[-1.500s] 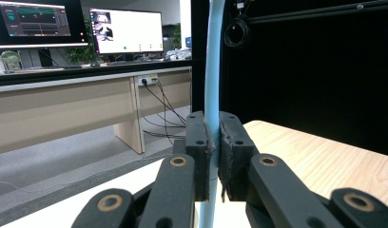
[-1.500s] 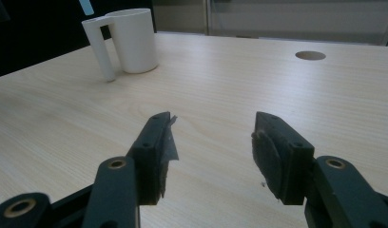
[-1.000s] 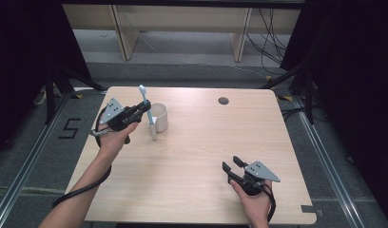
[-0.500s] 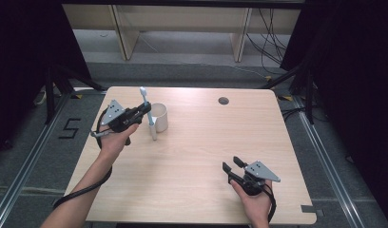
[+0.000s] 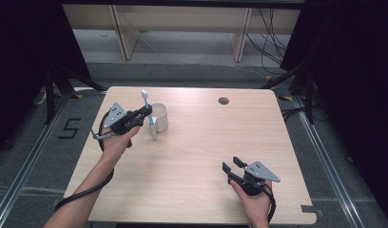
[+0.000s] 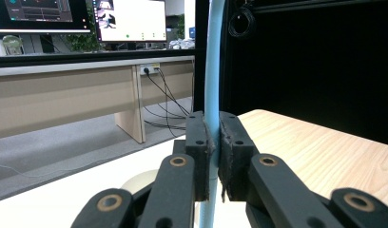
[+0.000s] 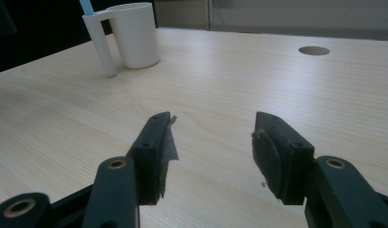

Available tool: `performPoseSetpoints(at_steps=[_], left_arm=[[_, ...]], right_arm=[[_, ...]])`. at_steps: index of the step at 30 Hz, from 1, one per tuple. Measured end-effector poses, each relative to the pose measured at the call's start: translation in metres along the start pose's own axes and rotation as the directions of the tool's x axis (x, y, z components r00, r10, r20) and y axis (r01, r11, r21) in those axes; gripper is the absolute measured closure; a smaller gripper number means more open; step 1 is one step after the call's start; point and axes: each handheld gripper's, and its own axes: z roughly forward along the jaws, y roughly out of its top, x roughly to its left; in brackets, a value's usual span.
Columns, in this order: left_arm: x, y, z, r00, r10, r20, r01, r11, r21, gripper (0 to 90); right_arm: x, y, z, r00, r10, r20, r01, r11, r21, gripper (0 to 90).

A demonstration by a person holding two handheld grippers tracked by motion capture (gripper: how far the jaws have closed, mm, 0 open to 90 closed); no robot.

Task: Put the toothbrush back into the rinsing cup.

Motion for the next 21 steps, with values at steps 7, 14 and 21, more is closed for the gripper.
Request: performPoseSetpoints(at_steps=[7, 14, 21], left_arm=[[-0.0002, -0.0054, -0.0001, 1.0000, -0.002, -0.004, 0.003, 1.0000, 0.010, 83.1], [-0.0024, -0.0097, 0.0026, 1.0000, -0.005, -0.001, 0.005, 0.9999, 0.009, 83.1], [-0.0021, -0.0096, 0.0035, 1.0000, -0.003, -0.006, 0.004, 0.9999, 0.012, 83.1]], right_arm=[[-0.0018, 0.0001, 0.0002, 0.9996, -0.024, 0.013, 0.024, 1.000, -0.009, 48.7], [-0.0013, 0.0000, 0.0007, 0.9998, -0.017, 0.009, 0.017, 1.000, -0.010, 48.6], [-0.0003, 0.0000, -0.0011, 0.9999, -0.008, 0.011, 0.008, 1.000, 0.014, 48.6]])
